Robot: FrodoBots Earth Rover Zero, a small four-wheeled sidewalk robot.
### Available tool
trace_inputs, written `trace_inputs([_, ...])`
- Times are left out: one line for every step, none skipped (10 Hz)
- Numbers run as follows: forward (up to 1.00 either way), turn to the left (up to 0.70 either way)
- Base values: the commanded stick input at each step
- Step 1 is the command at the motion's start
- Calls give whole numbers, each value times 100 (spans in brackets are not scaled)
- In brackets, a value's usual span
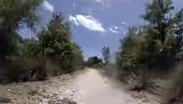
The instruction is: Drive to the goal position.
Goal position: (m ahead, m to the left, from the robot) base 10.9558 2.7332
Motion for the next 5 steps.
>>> trace_inputs([85,0])
trace_inputs([85,0])
trace_inputs([85,0])
trace_inputs([85,-9])
trace_inputs([85,-25])
